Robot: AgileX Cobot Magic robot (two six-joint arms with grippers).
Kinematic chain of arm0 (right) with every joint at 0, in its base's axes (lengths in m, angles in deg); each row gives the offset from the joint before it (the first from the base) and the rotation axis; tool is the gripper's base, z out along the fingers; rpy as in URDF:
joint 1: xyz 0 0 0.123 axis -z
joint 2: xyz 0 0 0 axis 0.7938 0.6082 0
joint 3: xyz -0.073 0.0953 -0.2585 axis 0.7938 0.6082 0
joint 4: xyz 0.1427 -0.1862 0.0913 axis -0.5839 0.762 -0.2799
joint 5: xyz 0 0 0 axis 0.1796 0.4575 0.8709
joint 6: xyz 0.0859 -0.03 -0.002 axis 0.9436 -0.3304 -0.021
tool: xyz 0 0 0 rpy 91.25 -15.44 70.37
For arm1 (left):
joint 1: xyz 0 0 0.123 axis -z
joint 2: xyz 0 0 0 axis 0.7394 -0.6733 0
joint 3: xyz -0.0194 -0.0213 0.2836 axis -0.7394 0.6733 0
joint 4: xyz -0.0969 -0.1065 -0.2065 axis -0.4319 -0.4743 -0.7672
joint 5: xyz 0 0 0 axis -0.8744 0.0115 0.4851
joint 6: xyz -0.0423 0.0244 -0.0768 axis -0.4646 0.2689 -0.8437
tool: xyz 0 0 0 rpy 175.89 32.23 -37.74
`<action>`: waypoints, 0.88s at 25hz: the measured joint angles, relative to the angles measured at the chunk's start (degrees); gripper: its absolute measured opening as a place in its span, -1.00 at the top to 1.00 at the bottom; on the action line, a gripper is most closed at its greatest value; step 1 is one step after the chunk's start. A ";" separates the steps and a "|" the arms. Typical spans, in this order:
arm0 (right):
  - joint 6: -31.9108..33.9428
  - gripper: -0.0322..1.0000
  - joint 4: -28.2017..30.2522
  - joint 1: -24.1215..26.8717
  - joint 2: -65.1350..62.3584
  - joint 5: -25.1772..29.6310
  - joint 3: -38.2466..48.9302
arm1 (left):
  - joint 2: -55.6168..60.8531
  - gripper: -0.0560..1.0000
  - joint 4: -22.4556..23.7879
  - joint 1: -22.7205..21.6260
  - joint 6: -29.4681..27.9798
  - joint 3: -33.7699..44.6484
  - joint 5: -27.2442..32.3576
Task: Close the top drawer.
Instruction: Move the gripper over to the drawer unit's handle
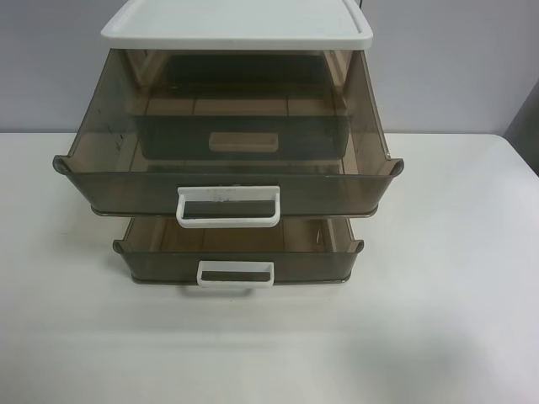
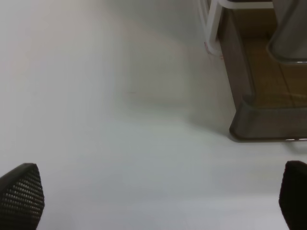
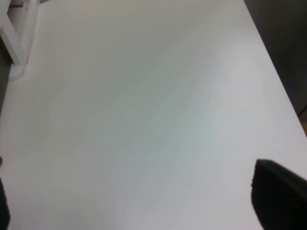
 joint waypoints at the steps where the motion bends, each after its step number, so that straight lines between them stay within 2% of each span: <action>1: 0.00 -0.99 0.00 0.00 0.00 0.00 0.00 | 0.00 -0.99 0.00 0.00 0.00 0.00 0.00; 22: 0.00 -0.99 0.00 0.00 0.00 0.00 0.00 | 0.00 -0.99 -0.06 0.00 0.00 0.00 0.00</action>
